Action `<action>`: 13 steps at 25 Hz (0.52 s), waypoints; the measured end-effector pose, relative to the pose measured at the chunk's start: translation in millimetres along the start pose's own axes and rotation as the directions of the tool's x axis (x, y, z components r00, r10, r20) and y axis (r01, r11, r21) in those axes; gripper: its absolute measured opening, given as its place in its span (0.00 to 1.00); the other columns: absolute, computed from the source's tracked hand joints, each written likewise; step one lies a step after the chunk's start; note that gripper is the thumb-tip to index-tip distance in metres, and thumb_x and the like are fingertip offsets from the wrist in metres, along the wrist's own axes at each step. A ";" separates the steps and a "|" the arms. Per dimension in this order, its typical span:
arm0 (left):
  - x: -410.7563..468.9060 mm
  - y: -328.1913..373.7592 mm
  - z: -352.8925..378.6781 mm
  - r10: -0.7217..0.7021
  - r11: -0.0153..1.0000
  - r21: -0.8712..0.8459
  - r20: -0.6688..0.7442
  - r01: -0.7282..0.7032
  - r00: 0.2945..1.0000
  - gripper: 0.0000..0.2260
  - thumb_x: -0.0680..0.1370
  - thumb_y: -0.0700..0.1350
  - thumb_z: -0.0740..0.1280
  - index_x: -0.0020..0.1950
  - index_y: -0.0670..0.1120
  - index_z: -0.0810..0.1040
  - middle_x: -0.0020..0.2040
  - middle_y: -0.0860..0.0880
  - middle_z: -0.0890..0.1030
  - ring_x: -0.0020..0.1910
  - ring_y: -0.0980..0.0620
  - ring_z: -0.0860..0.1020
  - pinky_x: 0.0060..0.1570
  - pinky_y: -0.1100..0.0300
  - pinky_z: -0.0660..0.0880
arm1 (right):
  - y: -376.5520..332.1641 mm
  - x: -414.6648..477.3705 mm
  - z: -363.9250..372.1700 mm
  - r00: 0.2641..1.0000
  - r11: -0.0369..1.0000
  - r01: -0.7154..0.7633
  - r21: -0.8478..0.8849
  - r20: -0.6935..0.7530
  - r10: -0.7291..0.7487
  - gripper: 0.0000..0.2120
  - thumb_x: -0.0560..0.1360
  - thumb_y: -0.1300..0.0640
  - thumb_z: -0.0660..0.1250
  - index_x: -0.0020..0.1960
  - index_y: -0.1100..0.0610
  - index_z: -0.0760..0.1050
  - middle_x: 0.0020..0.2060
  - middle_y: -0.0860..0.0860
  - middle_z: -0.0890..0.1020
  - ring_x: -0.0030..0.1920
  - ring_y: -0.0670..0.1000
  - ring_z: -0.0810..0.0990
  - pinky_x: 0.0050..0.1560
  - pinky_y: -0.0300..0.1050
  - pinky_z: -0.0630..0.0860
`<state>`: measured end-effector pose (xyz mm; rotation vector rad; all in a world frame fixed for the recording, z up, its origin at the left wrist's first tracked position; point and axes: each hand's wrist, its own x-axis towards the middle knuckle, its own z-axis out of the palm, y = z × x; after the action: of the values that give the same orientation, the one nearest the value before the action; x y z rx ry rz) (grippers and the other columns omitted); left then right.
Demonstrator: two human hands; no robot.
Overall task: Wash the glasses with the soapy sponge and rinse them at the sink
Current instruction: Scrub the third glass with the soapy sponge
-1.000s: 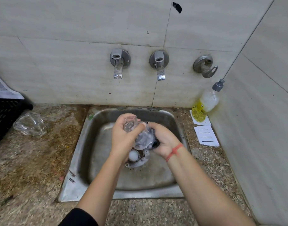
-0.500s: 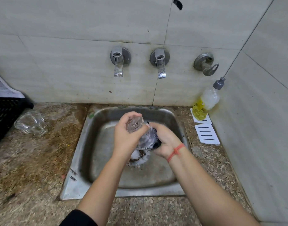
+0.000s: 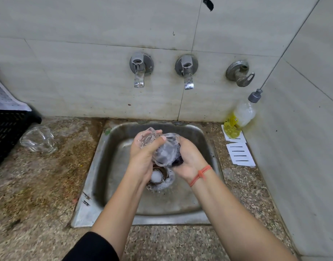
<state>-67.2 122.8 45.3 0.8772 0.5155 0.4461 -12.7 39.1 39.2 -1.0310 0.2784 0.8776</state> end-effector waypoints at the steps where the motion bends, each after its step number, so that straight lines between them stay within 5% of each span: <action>1: -0.6 3.2 -1.3 -0.006 1.000 0.006 0.077 0.006 0.997 0.16 0.68 0.28 0.69 0.49 0.45 0.73 0.46 0.46 0.83 0.44 0.48 0.80 0.51 0.53 0.77 | -8.1 -3.3 -4.0 0.996 0.997 -0.074 0.019 0.051 0.073 0.20 0.81 0.52 0.54 0.59 0.65 0.77 0.49 0.60 0.83 0.48 0.58 0.83 0.53 0.51 0.79; 3: -0.9 4.6 -3.1 -0.017 0.997 0.072 0.141 0.007 0.990 0.17 0.68 0.27 0.69 0.48 0.45 0.73 0.44 0.47 0.83 0.45 0.48 0.80 0.51 0.54 0.77 | -16.4 -8.2 -8.5 0.987 0.989 -0.145 0.007 0.065 0.144 0.19 0.82 0.52 0.54 0.52 0.64 0.78 0.43 0.60 0.84 0.41 0.57 0.84 0.44 0.51 0.81; 5: -2.3 -0.9 0.5 0.008 0.998 0.061 0.038 -0.010 0.999 0.15 0.70 0.27 0.69 0.48 0.45 0.74 0.45 0.46 0.83 0.46 0.47 0.79 0.52 0.52 0.76 | -14.6 -9.4 -5.9 0.994 0.996 -0.092 0.012 0.058 0.091 0.19 0.82 0.52 0.53 0.53 0.63 0.79 0.45 0.60 0.84 0.43 0.56 0.84 0.45 0.49 0.82; 7: 0.6 -5.5 7.2 -0.039 0.995 -0.093 -0.136 0.027 0.990 0.12 0.72 0.30 0.69 0.50 0.44 0.75 0.47 0.44 0.81 0.45 0.46 0.80 0.51 0.52 0.78 | 7.3 -5.3 1.5 0.993 0.990 0.111 -0.085 -0.024 -0.113 0.20 0.83 0.50 0.53 0.57 0.61 0.78 0.51 0.58 0.84 0.49 0.54 0.83 0.53 0.49 0.79; 10: 6.5 -15.8 4.1 -0.121 0.976 -0.209 -0.261 0.066 0.958 0.14 0.74 0.34 0.70 0.57 0.41 0.73 0.56 0.39 0.78 0.50 0.43 0.79 0.54 0.49 0.77 | 44.1 1.0 0.2 0.885 0.801 0.405 -0.441 -0.033 -0.465 0.15 0.81 0.51 0.55 0.57 0.57 0.76 0.53 0.53 0.83 0.54 0.50 0.81 0.62 0.51 0.75; 13: 1.7 -14.8 -9.2 -0.135 0.969 -0.208 0.005 0.133 0.991 0.22 0.68 0.47 0.77 0.58 0.45 0.74 0.61 0.40 0.77 0.59 0.42 0.77 0.61 0.46 0.72 | 21.3 8.0 -12.3 0.875 0.745 0.407 -0.529 -0.009 -0.484 0.15 0.82 0.53 0.56 0.55 0.62 0.77 0.50 0.56 0.84 0.52 0.51 0.82 0.59 0.49 0.76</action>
<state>-69.0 121.0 27.9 0.6347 0.5229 0.3728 -21.1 37.6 14.8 -1.5886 -0.1014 0.4310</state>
